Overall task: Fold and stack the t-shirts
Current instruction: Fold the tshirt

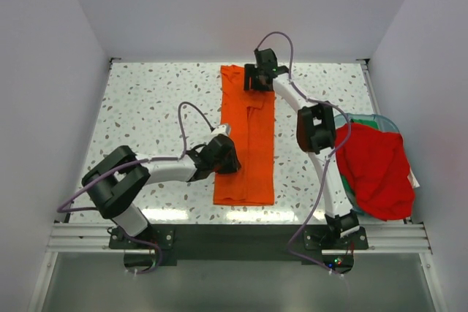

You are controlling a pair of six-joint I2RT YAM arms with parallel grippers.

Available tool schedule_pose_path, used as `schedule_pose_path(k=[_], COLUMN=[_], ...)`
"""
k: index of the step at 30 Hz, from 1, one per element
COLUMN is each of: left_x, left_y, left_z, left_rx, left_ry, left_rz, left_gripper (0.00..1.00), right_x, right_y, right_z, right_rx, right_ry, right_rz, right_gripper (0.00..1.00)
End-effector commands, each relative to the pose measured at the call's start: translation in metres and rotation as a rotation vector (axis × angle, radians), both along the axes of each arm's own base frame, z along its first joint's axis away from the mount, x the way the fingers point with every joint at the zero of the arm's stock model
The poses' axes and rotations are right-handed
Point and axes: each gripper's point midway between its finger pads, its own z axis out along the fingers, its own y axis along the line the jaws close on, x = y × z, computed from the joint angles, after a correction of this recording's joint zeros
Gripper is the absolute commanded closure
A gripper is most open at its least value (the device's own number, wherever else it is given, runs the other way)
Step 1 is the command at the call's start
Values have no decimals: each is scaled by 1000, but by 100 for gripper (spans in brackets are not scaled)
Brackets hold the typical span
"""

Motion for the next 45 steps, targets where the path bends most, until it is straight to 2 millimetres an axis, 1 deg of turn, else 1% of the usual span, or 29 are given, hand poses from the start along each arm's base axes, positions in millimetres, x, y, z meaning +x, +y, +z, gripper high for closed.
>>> schedule_pose_path(k=[1,2,3,5,6,7,9,10,12,13,14,15,16,17,18,19,20,21,22,23,24,25,27,29,30,31,33,40,45], left_x=[4,8,10,15,16,13,10,5,-4,-10,-19,-24,-29,-40,-45,-49,-57,-60,-62,-66,-69,-71,-76,-80,-82,-83,-87,-91,-95], left_y=[-9,-9,-9,-8,-7,-1,10,16,30,38,45,49,53,61,63,65,67,68,67,69,67,66,69,71,70,69,68,69,71], left_z=[16,24,30,54,62,72,77,84,78,80,71,68,71,58,56,57,50,48,49,44,43,44,36,28,26,23,18,8,-1], left_rx=[-22,-23,-16,-34,-31,-25,4,3,20,25,37,34,21,35,28,15,13,12,1,4,-6,-16,-14,-8,-12,-17,-18,-13,2], left_ry=[-12,-39,-62,-120,-147,-158,-163,-167,-148,-140,-116,-101,-99,-63,-54,-57,-35,-32,-33,-24,-12,-13,6,24,35,41,58,88,120], left_rz=[-4,1,-14,-21,-33,-35,-32,-29,-8,2,2,7,9,-2,-6,-12,-30,-44,-55,-62,-78,-82,-87,-89,-97,-102,-113,-111,-111], left_gripper=[62,61,59,54,53,52,51,51,53,54,56,57,57,58,58,58,57,56,55,52,51,50,47,45,45,45,45,48,54], right_x=[-2,-1,0,-3,-4,-10,-23,-38,-61,-89,-100,-119,-154,-174,-207,-225,-241,-257,-290,-304,-316,-340,-364,-377,-387,-392,-406,-435,-455], right_y=[0,2,3,0,-1,-4,-10,-16,-20,-28,-28,-23,-27,-29,-30,-29,-29,-29,-30,-31,-33,-41,-51,-57,-62,-63,-64,-57,-58], right_z=[-1,10,36,59,77,104,130,151,159,161,160,162,115,132,94,85,79,82,54,46,49,27,17,14,6,9,2,-8,-16], right_rx=[-19,-12,1,6,11,21,29,50,79,103,131,186,167,204,175,179,174,181,153,158,173,162,175,180,174,187,198,236,242], right_ry=[13,-8,-45,-68,-92,-121,-129,-133,-109,-73,-75,-60,44,13,87,106,113,99,164,185,175,233,258,270,293,288,326,403,451], right_rz=[54,57,59,58,57,55,37,10,-4,-34,-41,-11,-10,-26,-22,-21,-15,-10,15,10,12,12,1,-4,-10,-7,7,54,69], right_gripper=[26,25,24,20,18,15,15,15,15,18,19,21,25,27,29,30,31,31,33,34,34,34,36,37,37,38,39,43,46])
